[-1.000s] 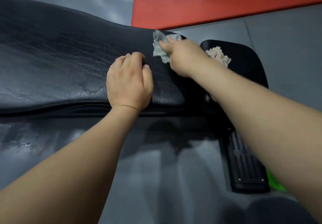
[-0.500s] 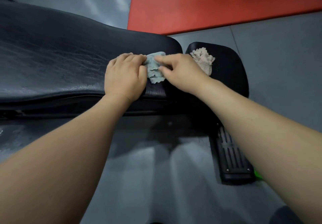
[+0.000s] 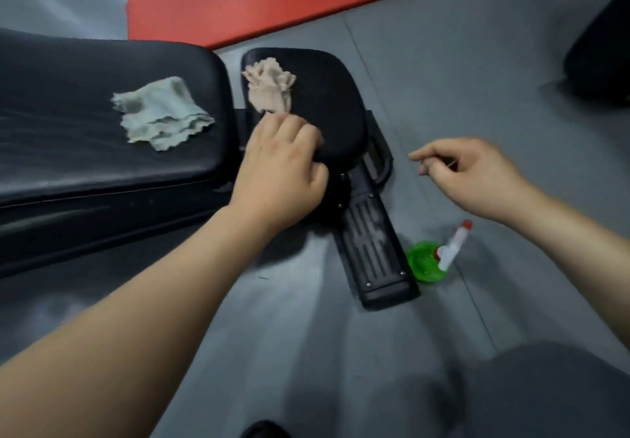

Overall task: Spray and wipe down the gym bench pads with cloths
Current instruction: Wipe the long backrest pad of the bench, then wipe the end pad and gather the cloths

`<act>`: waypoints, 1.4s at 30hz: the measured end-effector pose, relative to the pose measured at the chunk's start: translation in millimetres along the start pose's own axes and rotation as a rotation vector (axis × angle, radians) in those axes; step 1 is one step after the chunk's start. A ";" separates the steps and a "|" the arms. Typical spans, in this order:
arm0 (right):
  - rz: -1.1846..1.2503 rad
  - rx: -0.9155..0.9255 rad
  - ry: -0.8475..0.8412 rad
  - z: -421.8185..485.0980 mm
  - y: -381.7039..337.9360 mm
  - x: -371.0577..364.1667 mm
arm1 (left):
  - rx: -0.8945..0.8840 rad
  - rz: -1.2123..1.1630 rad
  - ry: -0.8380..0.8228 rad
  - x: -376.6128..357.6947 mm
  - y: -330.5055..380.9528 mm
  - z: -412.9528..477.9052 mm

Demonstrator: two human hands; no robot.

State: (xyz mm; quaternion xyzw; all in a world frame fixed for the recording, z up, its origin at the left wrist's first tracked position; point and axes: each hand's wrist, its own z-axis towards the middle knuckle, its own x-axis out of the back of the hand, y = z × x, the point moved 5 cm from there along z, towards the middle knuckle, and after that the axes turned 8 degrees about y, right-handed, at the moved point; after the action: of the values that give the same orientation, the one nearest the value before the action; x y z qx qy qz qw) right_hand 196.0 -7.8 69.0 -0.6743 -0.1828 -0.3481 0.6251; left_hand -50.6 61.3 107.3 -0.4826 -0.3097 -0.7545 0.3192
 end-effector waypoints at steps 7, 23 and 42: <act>-0.003 -0.305 0.134 -87.2 130.5 5.7 | -0.230 -0.013 -0.229 -75.1 82.8 -11.5; 0.159 -0.293 -0.003 -100.1 167.7 -65.8 | -0.304 0.095 -0.159 -81.7 67.0 -10.1; 0.356 -0.222 -0.165 45.1 -38.3 -9.8 | 0.124 0.198 0.101 -22.7 -23.8 69.5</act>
State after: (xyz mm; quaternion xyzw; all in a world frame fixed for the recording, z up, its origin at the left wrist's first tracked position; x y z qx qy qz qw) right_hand 174.0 43.6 90.7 -0.7868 -0.0720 -0.1941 0.5814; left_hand -24.8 133.7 106.2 -0.4517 -0.2900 -0.7220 0.4366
